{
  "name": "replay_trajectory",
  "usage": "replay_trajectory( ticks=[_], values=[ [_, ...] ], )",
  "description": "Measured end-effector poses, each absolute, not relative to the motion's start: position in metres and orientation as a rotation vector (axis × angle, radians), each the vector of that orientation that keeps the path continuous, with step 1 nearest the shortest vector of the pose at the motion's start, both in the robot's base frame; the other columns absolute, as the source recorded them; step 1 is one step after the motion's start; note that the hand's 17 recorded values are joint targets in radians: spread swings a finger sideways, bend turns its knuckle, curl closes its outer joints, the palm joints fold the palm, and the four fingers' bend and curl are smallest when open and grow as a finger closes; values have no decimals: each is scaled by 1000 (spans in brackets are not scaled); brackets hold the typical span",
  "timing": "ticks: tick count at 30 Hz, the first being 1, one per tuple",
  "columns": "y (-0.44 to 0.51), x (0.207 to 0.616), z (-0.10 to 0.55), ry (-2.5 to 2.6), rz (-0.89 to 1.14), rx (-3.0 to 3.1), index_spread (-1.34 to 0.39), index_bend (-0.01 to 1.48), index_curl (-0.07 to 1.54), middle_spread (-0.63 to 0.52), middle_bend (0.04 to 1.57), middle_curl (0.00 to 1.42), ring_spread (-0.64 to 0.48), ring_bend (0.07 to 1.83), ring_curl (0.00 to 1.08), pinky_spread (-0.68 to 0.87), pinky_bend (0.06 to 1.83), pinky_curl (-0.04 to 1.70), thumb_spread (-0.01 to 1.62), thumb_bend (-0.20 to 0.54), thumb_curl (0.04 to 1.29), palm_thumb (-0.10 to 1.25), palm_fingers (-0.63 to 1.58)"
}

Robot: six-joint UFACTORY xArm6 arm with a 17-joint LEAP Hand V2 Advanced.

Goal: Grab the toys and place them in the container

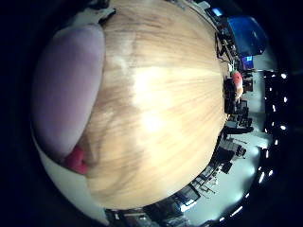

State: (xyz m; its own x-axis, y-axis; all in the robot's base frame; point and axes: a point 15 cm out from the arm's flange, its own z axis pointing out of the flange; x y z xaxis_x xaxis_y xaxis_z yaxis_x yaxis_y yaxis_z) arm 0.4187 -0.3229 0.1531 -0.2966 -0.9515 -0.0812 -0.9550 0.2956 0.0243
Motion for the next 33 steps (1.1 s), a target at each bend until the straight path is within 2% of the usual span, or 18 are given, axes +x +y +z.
replay_trajectory(
  ticks=[15,25,33],
  values=[
    [-329,415,239,2476,193,-1803,-521,285,458,-403,488,559,-428,1058,407,-624,1176,173,885,107,440,1187,1124],
    [-292,414,308,2411,331,-1873,-530,260,506,-412,476,589,-429,1055,417,-634,1145,211,877,41,456,1227,1125],
    [-236,429,362,2300,233,-1986,-536,238,536,-417,469,610,-431,1047,422,-638,1126,234,882,14,472,1234,1126]
  ],
)
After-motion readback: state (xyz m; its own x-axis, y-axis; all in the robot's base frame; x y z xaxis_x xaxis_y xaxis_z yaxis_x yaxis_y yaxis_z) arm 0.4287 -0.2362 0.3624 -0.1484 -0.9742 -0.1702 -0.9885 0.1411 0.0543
